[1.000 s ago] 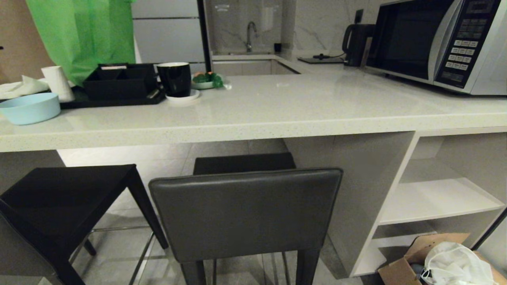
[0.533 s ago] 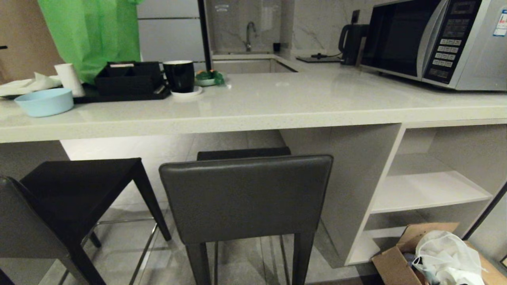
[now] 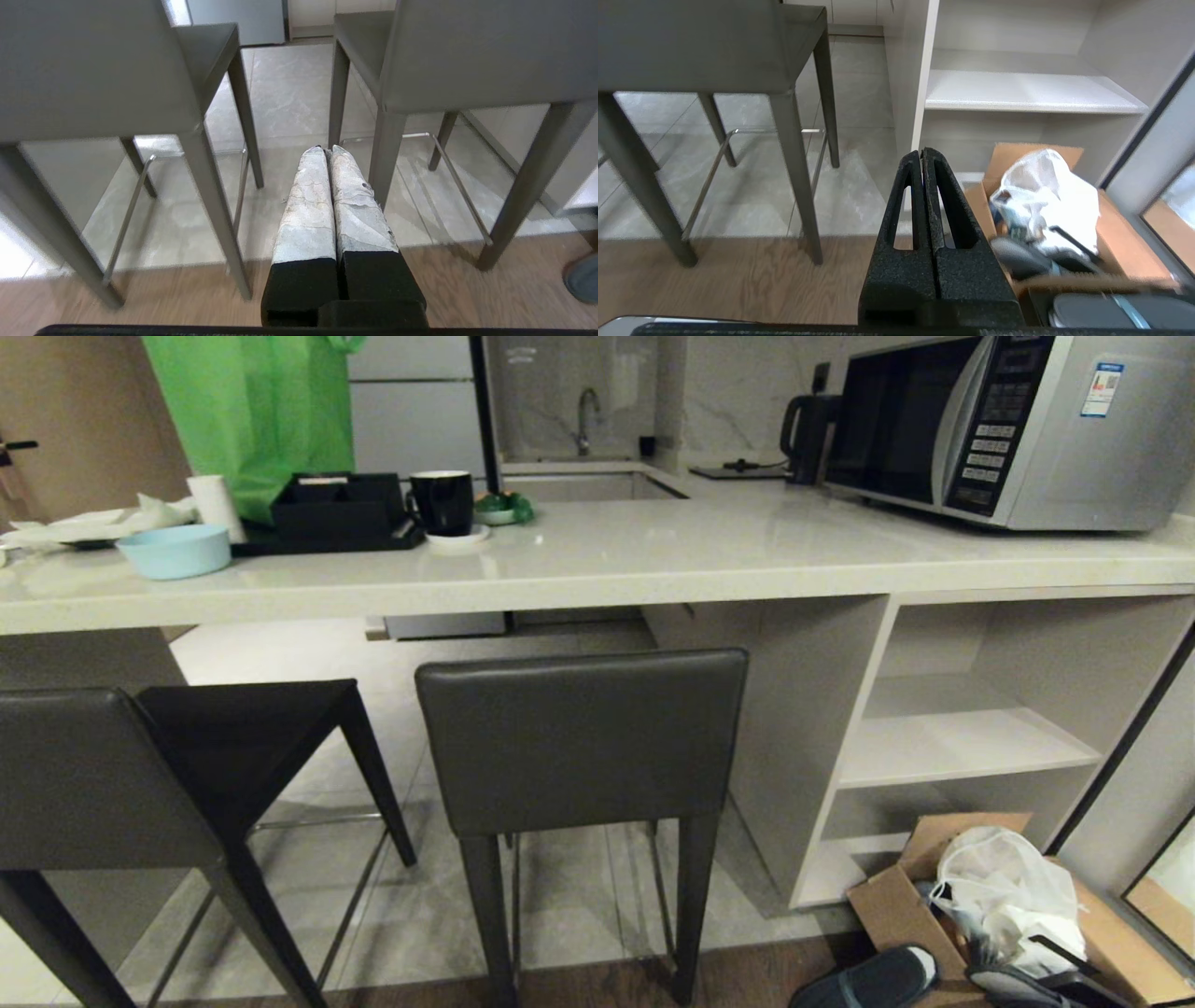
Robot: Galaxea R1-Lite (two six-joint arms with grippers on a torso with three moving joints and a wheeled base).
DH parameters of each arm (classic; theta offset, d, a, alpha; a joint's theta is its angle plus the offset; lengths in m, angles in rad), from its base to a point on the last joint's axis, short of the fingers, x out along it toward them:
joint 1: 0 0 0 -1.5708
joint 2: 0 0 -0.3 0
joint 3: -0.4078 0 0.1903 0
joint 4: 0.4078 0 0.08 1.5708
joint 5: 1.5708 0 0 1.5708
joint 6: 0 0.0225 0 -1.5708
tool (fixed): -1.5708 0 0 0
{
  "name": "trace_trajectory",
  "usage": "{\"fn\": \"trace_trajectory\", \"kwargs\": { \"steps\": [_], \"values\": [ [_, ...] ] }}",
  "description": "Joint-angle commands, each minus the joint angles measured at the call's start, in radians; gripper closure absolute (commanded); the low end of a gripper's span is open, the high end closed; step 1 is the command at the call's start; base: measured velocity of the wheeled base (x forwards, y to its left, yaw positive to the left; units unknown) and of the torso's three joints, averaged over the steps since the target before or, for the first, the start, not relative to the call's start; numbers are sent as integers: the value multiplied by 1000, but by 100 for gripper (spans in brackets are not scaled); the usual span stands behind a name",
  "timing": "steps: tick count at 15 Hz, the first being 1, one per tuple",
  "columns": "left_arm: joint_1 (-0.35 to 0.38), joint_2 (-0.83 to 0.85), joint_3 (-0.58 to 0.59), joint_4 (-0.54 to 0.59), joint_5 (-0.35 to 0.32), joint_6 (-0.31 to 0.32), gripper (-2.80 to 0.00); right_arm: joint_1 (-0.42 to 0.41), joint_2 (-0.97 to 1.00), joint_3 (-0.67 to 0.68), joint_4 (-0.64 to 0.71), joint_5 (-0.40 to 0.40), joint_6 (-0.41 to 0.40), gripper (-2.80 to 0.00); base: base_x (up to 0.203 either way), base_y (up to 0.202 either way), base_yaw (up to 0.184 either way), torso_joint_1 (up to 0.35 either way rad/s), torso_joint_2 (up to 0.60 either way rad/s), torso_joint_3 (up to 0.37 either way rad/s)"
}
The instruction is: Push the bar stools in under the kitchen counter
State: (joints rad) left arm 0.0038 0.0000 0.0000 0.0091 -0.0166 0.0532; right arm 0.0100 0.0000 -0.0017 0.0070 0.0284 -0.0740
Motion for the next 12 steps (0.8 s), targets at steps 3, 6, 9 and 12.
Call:
{"fn": "trace_trajectory", "kwargs": {
  "steps": [3, 6, 9, 12],
  "values": [
    [1, -1, 5, 0, 0, 0, 0, 1, 0, 0, 1, 1, -1, 0, -132, 0, 0, 2, 1, 3],
    [1, 0, 5, 0, 0, 0, 0, 1, 0, 0, 1, 1, -1, 0, 0, 0, 0, 0, 0, 0],
    [-1, 0, 5, 0, 0, -12, 0, 1, 0, 0, 0, 1, 0, 0, 0, 0, 0, 0, 0, 0],
    [-1, -1, 5, 0, 0, -12, 0, 1, 0, 0, 1, -1, 0, 0, 1, 121, 0, 4, 5, 2]
  ]
}}
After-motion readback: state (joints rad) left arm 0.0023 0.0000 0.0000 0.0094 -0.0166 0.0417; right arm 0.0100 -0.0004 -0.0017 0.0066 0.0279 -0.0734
